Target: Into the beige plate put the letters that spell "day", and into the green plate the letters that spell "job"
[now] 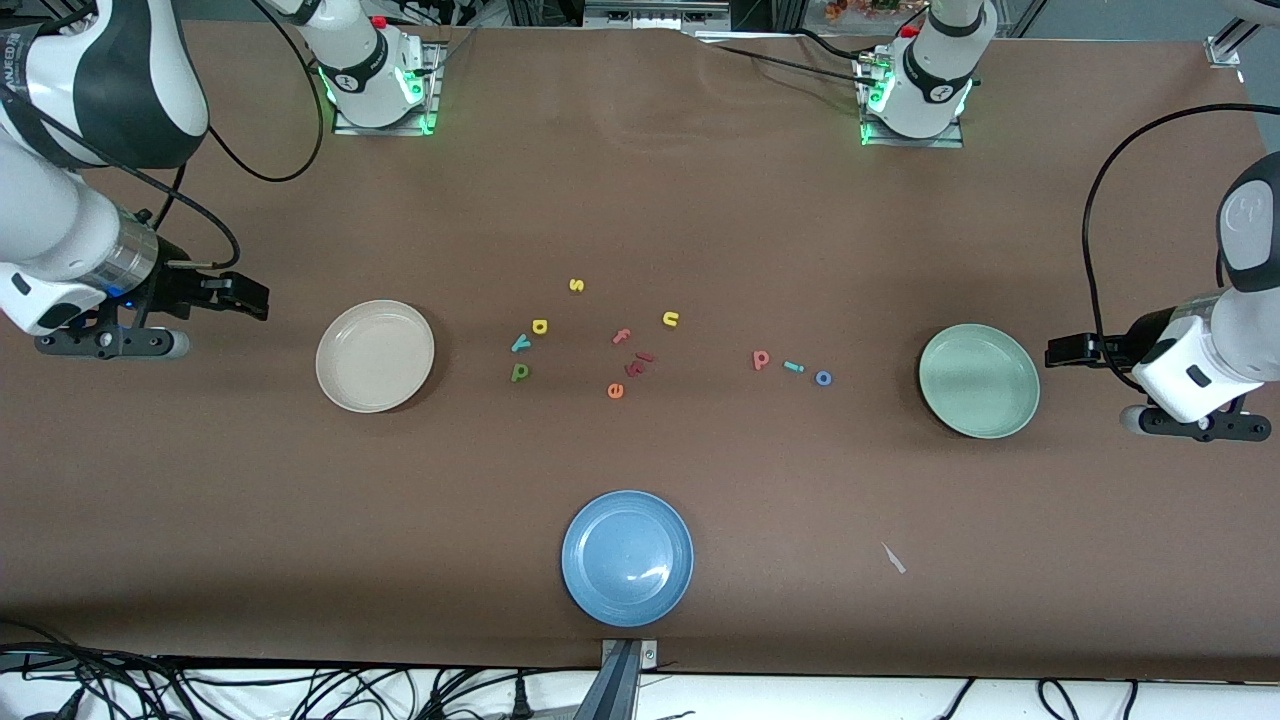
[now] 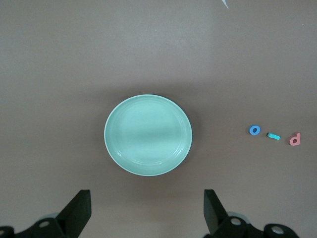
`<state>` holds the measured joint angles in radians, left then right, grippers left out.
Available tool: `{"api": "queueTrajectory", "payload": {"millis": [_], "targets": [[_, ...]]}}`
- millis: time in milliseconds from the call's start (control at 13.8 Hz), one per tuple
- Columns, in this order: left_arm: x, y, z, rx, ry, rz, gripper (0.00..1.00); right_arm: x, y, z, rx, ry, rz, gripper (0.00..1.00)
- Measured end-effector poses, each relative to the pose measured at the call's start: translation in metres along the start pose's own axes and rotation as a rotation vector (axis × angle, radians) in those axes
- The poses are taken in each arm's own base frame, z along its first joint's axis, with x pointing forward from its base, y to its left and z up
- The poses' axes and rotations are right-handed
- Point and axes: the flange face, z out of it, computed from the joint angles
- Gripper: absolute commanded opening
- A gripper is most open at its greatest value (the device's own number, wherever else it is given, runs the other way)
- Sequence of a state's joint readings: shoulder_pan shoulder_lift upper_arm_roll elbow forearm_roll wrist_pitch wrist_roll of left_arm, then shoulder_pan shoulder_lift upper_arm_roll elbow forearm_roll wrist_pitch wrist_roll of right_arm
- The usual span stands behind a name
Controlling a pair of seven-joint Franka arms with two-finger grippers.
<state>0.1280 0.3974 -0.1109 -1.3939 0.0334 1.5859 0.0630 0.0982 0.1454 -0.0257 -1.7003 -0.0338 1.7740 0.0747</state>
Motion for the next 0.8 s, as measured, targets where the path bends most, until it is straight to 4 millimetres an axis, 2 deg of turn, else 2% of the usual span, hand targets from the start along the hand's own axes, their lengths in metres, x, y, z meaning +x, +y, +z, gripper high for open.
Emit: {"api": "queueTrajectory", "payload": {"millis": [218, 363, 509, 799], "targets": [[0.0, 0.0, 0.0, 0.0, 0.0, 0.0, 1.0, -0.001, -0.001, 0.004, 0.0, -0.011, 0.008, 1.0], [0.0, 0.0, 0.0, 0.0, 0.001, 0.0, 1.0, -0.002, -0.01, 0.013, 0.001, -0.026, 0.063, 1.0], [0.0, 0.0, 0.0, 0.0, 0.001, 0.0, 1.0, -0.003, -0.039, 0.027, 0.0, -0.02, 0.134, 1.0], [0.001, 0.002, 0.001, 0.0, 0.0, 0.003, 1.0, -0.007, -0.105, 0.07, -0.01, -0.022, 0.229, 0.99]]}}
